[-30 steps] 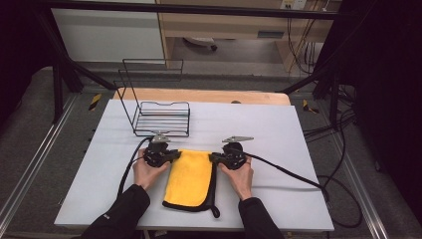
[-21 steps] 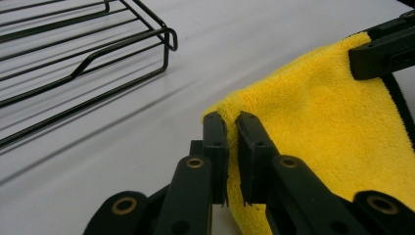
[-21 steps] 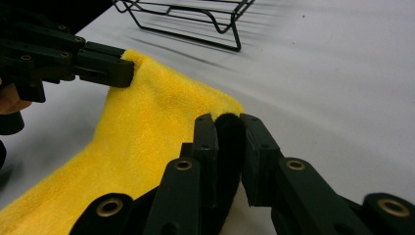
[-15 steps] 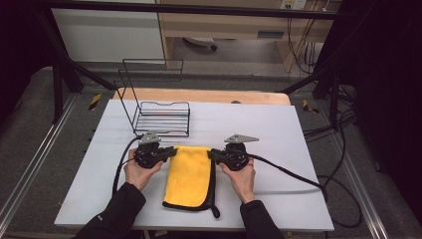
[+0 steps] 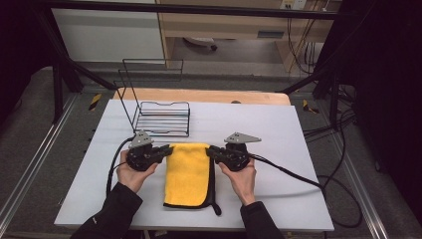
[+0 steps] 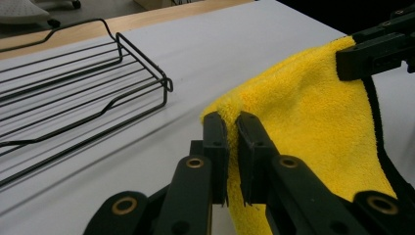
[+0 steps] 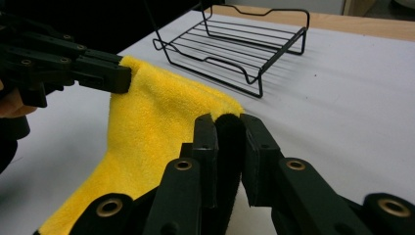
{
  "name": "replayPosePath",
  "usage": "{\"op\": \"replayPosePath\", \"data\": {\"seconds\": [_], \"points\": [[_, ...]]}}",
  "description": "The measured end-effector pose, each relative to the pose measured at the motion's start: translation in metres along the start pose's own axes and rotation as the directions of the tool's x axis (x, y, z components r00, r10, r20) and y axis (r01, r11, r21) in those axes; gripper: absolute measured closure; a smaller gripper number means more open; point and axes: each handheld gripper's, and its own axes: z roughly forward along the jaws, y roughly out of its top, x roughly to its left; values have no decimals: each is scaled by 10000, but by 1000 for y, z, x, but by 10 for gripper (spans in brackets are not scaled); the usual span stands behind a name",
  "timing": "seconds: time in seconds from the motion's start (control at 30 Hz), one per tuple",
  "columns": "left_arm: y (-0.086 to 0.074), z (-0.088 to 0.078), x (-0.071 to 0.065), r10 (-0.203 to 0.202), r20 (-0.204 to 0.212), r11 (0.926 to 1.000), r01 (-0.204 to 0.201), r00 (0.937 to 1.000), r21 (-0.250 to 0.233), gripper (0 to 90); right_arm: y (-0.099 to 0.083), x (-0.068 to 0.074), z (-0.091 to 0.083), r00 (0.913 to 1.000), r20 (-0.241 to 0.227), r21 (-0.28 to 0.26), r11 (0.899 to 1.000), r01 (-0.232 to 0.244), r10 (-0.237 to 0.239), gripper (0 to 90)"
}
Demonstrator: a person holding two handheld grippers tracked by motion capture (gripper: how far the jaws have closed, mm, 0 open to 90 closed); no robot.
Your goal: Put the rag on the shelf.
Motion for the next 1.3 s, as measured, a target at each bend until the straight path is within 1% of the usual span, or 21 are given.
{"op": "replayPosePath", "data": {"seconds": [0.17, 0.5, 0.67, 0.9, 1.13, 1.3], "points": [[4, -6, -5, 106, -15, 9998, -106, 9999, -194, 831, 5, 3, -8, 9999, -39, -230, 9996, 143, -144, 785], [17, -23, -13, 279, -13, 9959, -279, 9996, -862, 831, 19, 13, -23, 9978, 52, -839, 9943, 658, -656, 785], [22, -29, -15, 381, -71, 9927, -387, 9992, -1139, 831, 25, 19, -29, 9951, 163, -1093, 9891, 991, -979, 785], [27, -37, -17, 475, -113, 9875, -486, 9988, -1502, 831, 34, 24, -36, 9911, 312, -1420, 9810, 1323, -1292, 785], [34, -45, -16, 533, -228, 9811, -566, 9983, -1851, 831, 43, 29, -40, 9885, 365, -1718, 9735, 1509, -1468, 786], [39, -50, -16, 601, -288, 9769, -647, 9978, -2036, 831, 50, 33, -42, 9844, 438, -1916, 9657, 1754, -1701, 786]]}}
